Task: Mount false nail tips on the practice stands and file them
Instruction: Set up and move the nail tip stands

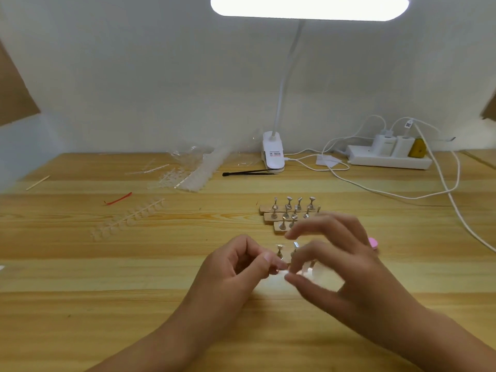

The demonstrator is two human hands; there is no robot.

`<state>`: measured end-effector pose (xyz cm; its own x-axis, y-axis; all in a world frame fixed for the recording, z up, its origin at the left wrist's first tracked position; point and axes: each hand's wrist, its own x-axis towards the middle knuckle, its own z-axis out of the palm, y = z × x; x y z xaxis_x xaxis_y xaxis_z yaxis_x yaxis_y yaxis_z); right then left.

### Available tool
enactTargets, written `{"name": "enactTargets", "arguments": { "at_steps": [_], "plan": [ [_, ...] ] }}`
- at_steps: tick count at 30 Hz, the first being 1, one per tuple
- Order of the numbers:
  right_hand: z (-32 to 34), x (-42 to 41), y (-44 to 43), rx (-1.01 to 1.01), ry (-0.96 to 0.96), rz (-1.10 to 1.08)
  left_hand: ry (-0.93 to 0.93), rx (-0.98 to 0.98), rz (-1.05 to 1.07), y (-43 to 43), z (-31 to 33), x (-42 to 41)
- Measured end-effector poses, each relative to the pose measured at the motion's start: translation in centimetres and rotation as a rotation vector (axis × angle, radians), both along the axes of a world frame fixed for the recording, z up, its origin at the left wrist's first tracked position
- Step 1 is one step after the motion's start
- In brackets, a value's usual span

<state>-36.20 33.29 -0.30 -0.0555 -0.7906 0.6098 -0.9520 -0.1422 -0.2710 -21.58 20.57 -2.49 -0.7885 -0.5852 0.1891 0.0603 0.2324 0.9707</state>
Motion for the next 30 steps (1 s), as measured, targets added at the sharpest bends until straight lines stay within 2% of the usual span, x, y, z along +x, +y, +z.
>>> {"name": "enactTargets", "arguments": {
  "at_steps": [2, 5, 7, 9, 10, 11, 14, 15, 16, 19, 23, 25, 30],
  "plan": [
    [0.9, -0.1, 0.2, 0.053, -0.353, -0.005, 0.077, -0.276, 0.025, 0.2, 0.0, 0.1],
    [1.8, -0.8, 0.4, 0.152, -0.727, 0.052, 0.180, -0.734, 0.094, 0.3, 0.0, 0.3],
    [2.2, -1.2, 0.5, 0.234, -0.950, 0.155, 0.216, -0.931, 0.159, 0.4, 0.2, 0.5],
    [2.3, -1.5, 0.5, 0.267, -1.099, 0.201, 0.268, -1.015, 0.167, 0.6, 0.5, 0.7],
    [2.4, -1.6, 0.4, 0.253, -1.118, 0.194, 0.286, -0.963, 0.115, 0.7, 0.6, 0.8],
    [2.4, -1.7, 0.4, 0.235, -1.109, 0.183, 0.286, -0.826, 0.036, 0.9, 0.6, 0.7],
    [2.5, -1.9, 0.5, 0.208, -1.061, 0.199, 0.146, -0.159, -0.235, 1.2, 1.0, 0.8],
    [2.4, -1.9, 0.5, 0.223, -1.021, 0.206, 0.102, 0.017, -0.297, 1.2, 0.9, 0.7],
    [2.2, -1.9, 0.5, 0.233, -0.930, 0.188, 0.081, 0.112, -0.330, 1.1, 0.7, 0.6],
    [0.9, -2.0, 0.1, 0.183, -0.516, 0.063, 0.078, 0.225, -0.353, 1.0, 0.6, 0.3],
    [-0.3, -2.0, -0.1, 0.100, -0.120, 0.025, 0.024, 0.396, -0.351, 0.9, 0.5, 0.0],
    [-0.4, -2.1, -0.1, 0.090, -0.059, 0.026, 0.011, 0.528, -0.347, 0.6, 0.4, -0.2],
    [-0.3, -2.1, 0.0, 0.071, -0.116, 0.066, 0.004, 0.881, -0.417, -0.1, 0.6, -0.3]
  ]
}}
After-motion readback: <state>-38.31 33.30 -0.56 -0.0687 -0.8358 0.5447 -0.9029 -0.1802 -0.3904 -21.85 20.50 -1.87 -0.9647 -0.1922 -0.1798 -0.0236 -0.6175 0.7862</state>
